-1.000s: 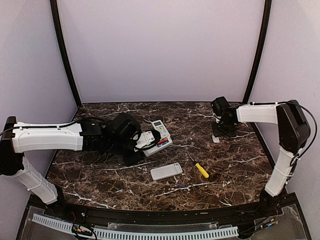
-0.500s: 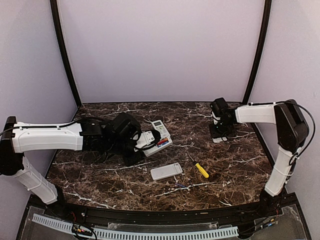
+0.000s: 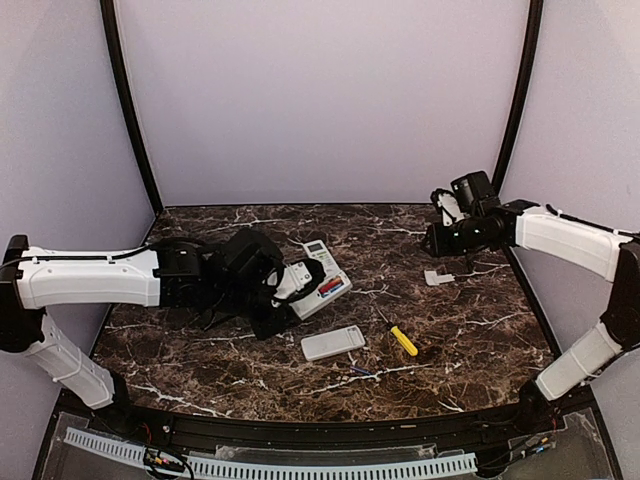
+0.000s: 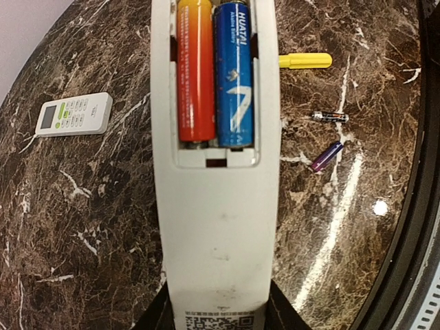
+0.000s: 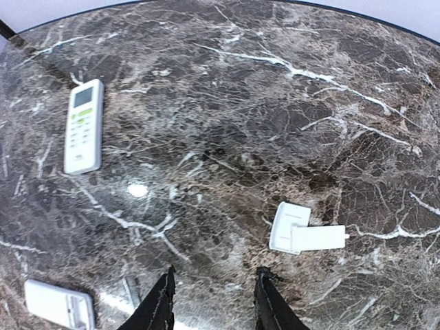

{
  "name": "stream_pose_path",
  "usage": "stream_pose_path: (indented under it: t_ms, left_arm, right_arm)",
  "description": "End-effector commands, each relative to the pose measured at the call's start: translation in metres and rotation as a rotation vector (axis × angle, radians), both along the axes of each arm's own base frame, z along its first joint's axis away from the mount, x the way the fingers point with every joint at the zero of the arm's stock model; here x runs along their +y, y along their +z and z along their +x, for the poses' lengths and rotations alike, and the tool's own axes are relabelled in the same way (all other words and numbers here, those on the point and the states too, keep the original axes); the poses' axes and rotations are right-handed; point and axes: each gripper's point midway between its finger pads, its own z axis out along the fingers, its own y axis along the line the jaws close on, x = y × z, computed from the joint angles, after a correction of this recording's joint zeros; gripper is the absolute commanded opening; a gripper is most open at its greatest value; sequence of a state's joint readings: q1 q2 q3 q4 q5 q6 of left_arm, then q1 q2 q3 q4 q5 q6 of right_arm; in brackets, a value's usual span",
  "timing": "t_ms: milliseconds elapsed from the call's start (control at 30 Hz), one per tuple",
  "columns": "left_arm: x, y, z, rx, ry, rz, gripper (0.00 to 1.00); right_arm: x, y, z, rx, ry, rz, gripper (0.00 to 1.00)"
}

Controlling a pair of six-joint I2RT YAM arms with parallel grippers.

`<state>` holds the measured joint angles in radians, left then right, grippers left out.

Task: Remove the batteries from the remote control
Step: Place the battery cover at the center of the board, then place the remote control without the battery cover at the center of the board.

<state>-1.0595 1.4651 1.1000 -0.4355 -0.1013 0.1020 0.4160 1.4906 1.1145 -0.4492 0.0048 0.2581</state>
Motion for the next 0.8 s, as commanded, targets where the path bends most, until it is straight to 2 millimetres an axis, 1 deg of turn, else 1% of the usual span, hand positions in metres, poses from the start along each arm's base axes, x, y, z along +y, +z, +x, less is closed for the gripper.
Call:
stream_pose_path:
  t_ms: [0,67,133,167,200,267,400,567,633,767]
  left_arm:
    - [-0.011,0.013,-0.033,0.086,0.026,-0.086,0.23]
    - [-0.008,-0.003,-0.047,0.126,0.028,-0.05,0.23]
    - [-0.002,-0.029,-0.058,0.172,0.041,0.029,0.24]
    - [0.003,-0.038,-0.063,0.191,0.048,0.065,0.23]
    - [0.003,-0.048,-0.069,0.209,0.056,0.094,0.23]
    - [0.006,-0.063,-0.08,0.237,0.061,0.141,0.23]
    - [0.011,-0.086,-0.093,0.292,0.063,0.193,0.23]
    - [0.015,-0.102,-0.103,0.358,0.08,0.24,0.25]
    - [0.016,-0.108,-0.108,0.38,0.08,0.255,0.26]
    - [0.018,-0.117,-0.112,0.394,0.085,0.281,0.27]
  right_arm:
    - [0.016,0.013,-0.032,0.025,0.101,0.137,0.38]
    - [0.019,0.01,-0.046,0.046,0.138,0.165,0.37]
    - [0.018,0.003,-0.06,0.069,0.15,0.178,0.37]
    - [0.017,-0.001,-0.065,0.08,0.155,0.181,0.37]
    - [0.016,-0.003,-0.071,0.087,0.157,0.184,0.37]
    - [0.013,-0.008,-0.079,0.096,0.155,0.189,0.37]
    - [0.013,-0.013,-0.092,0.109,0.159,0.22,0.37]
    - [0.022,-0.02,-0.103,0.152,0.183,0.263,0.37]
    - [0.025,-0.026,-0.106,0.167,0.186,0.258,0.37]
    - [0.033,-0.039,-0.111,0.195,0.198,0.224,0.37]
